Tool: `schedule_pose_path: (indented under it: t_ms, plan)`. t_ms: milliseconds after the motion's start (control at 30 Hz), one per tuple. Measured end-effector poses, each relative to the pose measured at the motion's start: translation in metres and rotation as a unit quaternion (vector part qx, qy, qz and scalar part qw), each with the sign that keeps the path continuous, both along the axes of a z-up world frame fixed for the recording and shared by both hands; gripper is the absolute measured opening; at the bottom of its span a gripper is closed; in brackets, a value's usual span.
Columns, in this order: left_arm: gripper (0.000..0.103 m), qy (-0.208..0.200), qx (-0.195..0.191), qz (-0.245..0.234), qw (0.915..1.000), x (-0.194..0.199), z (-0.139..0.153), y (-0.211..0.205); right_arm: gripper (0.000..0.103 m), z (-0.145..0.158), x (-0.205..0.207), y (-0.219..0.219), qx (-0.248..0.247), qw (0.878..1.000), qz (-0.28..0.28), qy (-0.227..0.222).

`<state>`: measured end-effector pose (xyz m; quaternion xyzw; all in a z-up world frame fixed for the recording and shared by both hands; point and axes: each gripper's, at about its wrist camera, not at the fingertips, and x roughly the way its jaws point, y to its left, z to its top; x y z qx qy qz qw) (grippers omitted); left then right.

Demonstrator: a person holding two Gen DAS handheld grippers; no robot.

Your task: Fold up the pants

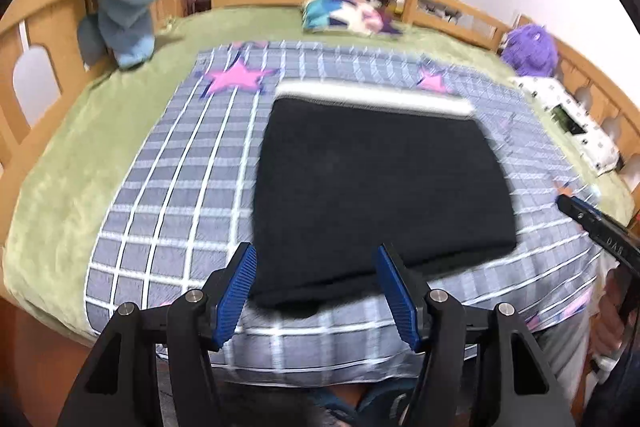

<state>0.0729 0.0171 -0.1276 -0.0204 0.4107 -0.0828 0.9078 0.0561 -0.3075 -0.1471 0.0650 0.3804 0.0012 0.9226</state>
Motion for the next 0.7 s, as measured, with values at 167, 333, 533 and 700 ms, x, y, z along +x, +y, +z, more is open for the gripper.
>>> schedule_pose_path:
  t_ms: [167, 333, 533, 700]
  plan:
    - [0.069, -0.025, 0.0, 0.002, 0.9997, -0.021, 0.04, -0.027, 0.055, 0.054, -0.016, 0.01, -0.008, 1.0, -0.001, -0.03]
    - [0.075, -0.043, 0.009, 0.004, 0.999, -0.044, 0.058, -0.043, 0.086, 0.075, -0.038, 0.016, -0.027, 0.998, -0.019, -0.045]
    - [0.08, -0.056, 0.022, 0.018, 0.998, -0.065, 0.069, -0.048, 0.098, 0.085, -0.064, 0.023, -0.054, 0.997, -0.02, -0.05]
    - [0.083, -0.061, 0.019, 0.019, 0.9978, -0.073, 0.075, -0.044, 0.099, 0.089, -0.08, 0.03, -0.065, 0.997, -0.019, -0.046]
